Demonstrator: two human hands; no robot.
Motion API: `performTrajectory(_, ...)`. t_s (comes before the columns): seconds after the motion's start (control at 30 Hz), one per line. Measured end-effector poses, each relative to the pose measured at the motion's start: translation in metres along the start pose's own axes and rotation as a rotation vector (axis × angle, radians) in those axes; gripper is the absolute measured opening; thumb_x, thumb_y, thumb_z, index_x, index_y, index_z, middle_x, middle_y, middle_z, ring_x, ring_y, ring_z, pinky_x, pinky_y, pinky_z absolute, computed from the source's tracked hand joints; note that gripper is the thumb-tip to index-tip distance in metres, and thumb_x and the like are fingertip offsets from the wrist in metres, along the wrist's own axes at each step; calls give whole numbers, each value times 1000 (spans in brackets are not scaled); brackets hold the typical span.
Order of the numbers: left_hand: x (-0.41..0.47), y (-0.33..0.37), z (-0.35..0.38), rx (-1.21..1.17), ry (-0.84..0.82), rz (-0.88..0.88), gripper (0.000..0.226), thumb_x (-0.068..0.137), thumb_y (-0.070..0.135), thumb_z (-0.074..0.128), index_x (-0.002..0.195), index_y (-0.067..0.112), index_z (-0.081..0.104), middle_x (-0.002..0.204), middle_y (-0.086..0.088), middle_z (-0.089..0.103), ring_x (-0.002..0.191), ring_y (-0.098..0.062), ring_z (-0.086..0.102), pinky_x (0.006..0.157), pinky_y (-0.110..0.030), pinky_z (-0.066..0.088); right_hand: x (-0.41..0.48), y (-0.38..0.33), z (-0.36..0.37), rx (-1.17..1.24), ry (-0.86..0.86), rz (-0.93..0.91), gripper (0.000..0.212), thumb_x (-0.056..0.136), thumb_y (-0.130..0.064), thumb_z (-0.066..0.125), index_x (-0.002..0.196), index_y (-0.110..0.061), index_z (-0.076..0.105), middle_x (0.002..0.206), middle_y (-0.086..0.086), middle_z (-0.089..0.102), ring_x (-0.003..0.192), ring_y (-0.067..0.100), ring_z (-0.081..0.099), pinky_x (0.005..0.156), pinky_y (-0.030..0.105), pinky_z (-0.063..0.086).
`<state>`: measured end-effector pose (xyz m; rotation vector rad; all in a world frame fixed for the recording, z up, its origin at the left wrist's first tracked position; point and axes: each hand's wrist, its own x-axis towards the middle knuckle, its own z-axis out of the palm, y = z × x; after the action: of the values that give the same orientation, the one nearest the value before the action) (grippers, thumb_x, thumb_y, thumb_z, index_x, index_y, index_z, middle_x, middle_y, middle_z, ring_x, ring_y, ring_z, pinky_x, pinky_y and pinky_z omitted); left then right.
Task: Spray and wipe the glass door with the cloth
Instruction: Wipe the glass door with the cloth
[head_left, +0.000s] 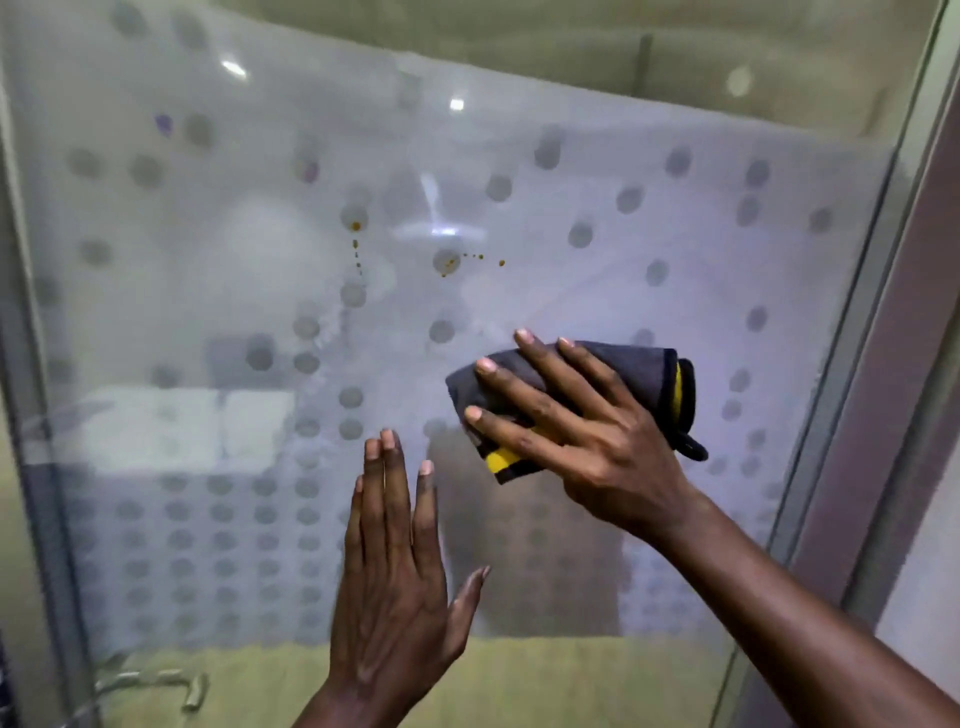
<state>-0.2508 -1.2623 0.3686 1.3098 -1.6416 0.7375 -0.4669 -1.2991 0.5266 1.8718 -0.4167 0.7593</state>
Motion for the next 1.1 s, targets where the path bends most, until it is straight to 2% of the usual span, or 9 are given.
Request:
performTrajectory(0.13, -4, -19, -5, -8, 37, 11, 118, 94, 63, 74, 177, -1, 18, 187, -29, 6, 176, -48, 8, 142, -50, 13, 30, 70, -21, -105, 197, 270, 53, 109, 2, 59, 155, -25, 61, 169, 10, 51, 161, 40, 42, 124, 53, 43)
performTrajectory(0.23, -5, -34, -7, 10, 54, -38, 117, 96, 67, 69, 177, -1, 18, 187, -28, 5, 176, -48, 8, 143, -48, 11, 67, 99, -32, 42, 358, 676, 59, 103, 8, 52, 154, -20, 62, 169, 14, 50, 162, 43, 39, 130, 52, 37)
performTrajectory(0.3, -6, -39, -8, 22, 54, -52, 119, 94, 66, 72, 176, -1, 18, 187, -28, 5, 176, -48, 8, 143, -50, 13, 90, 83, -26, 97, 380, 770, 65, 98, 7, 53, 157, -21, 59, 171, 14, 47, 164, 44, 34, 134, 53, 31)
performTrajectory(0.53, -7, -50, -15, -2, 76, -47, 120, 93, 66, 74, 177, -1, 19, 187, -30, 6, 175, -50, 9, 142, -51, 16, 64, -4, 5, 118, 10, -99, 57, 108, 5, 56, 158, -21, 57, 172, 12, 45, 164, 45, 34, 128, 62, 37)
performTrajectory(0.6, -8, -58, -17, 5, 80, -51, 120, 93, 67, 75, 176, -1, 20, 187, -30, 6, 175, -49, 10, 144, -48, 12, 69, 18, -1, 51, 38, -75, 55, 108, 1, 61, 158, -23, 59, 171, 11, 47, 163, 43, 37, 126, 60, 41)
performTrajectory(0.7, -8, -67, -18, 20, 86, -64, 119, 94, 67, 74, 176, -1, 20, 187, -30, 7, 175, -49, 10, 142, -53, 19, 98, 49, -13, 27, 229, 295, 48, 108, 2, 62, 150, -22, 67, 166, 12, 54, 159, 44, 44, 124, 61, 43)
performTrajectory(0.83, -7, -72, -21, 26, 74, -67, 119, 95, 66, 73, 176, -1, 19, 187, -30, 6, 175, -49, 11, 136, -58, 25, 141, 40, -14, 155, 364, 672, 66, 94, 7, 57, 152, -22, 64, 169, 11, 51, 164, 43, 35, 131, 60, 33)
performTrajectory(0.97, -6, -73, -25, 16, 70, -51, 120, 93, 63, 77, 176, -2, 20, 186, -32, 7, 175, -50, 11, 136, -59, 26, 117, -25, 10, 164, 175, 255, 55, 106, 6, 58, 153, -22, 64, 169, 12, 50, 162, 47, 36, 130, 62, 34)
performTrajectory(1.1, -6, -84, -33, -17, 90, -82, 118, 93, 63, 78, 174, -4, 24, 186, -31, 5, 175, -50, 9, 140, -53, 20, 69, -46, 15, 143, -45, -81, 59, 111, 3, 34, 161, -21, 54, 174, 12, 42, 166, 43, 30, 129, 63, 36)
